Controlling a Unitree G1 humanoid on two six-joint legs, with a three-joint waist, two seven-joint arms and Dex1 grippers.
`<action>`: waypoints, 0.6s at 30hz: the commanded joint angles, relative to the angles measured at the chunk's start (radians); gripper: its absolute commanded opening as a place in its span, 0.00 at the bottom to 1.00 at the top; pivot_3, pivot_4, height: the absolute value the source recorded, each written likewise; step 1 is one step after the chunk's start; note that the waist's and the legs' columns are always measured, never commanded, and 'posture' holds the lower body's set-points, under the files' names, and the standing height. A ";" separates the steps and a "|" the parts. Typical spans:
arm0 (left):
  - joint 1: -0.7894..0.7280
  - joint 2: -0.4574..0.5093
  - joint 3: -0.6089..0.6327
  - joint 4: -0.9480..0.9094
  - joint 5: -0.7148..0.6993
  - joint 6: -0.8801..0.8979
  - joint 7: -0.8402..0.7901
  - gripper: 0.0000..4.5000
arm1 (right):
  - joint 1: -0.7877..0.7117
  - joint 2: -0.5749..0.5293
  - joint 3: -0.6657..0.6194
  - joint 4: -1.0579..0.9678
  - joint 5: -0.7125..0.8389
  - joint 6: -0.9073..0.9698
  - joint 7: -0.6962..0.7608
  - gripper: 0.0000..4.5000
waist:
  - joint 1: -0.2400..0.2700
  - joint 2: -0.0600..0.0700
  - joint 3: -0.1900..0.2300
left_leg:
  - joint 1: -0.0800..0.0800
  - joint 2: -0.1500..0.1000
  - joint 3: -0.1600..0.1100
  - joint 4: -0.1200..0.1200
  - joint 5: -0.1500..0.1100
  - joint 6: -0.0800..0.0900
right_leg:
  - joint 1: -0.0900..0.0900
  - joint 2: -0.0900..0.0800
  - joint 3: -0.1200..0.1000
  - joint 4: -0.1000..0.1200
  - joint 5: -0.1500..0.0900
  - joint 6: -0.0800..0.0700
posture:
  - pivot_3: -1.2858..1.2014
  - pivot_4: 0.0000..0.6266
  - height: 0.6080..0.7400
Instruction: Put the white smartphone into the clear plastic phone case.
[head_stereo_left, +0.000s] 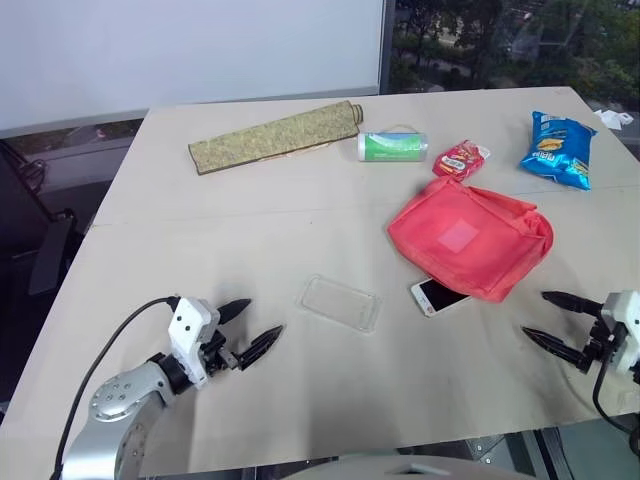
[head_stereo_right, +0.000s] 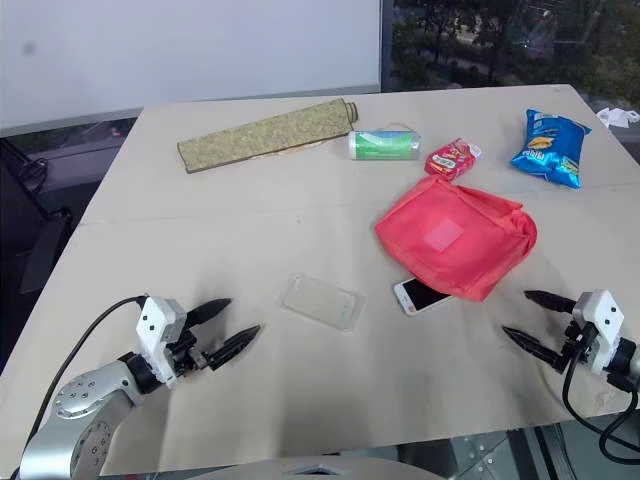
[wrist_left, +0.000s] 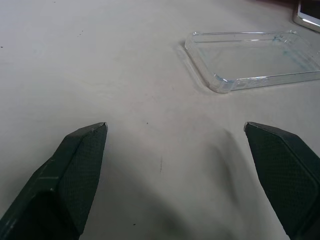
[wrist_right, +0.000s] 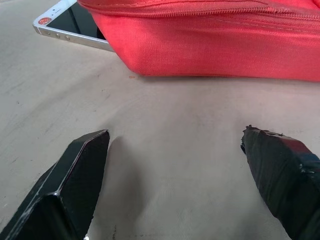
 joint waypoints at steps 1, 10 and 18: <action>0.032 0.009 -0.006 0.024 0.010 0.014 -0.012 1.00 | 0.001 -0.011 -0.033 -0.018 0.017 -0.012 -0.001 1.00 | 0.000 0.000 0.000 | 0.000 0.000 0.000 0.000 0.000 0.000 | 0.000 0.000 0.000 0.000 0.000 0.000 | 0.52 0.24 1.00; 0.033 0.009 0.006 0.026 -0.007 0.007 -0.021 1.00 | -0.006 0.003 -0.019 -0.041 0.009 -0.013 -0.024 1.00 | 0.000 0.000 0.000 | 0.000 0.000 0.000 0.000 0.000 0.000 | 0.000 0.000 0.000 0.000 0.000 0.000 | 0.52 0.24 1.00; 0.031 0.039 0.005 0.004 -0.030 0.020 -0.052 1.00 | -0.044 0.016 -0.004 -0.157 -0.015 -0.001 -0.115 1.00 | -0.001 0.000 0.000 | 0.000 0.000 0.000 0.000 0.000 0.000 | 0.000 0.000 0.000 0.000 0.000 0.000 | 0.52 0.24 1.00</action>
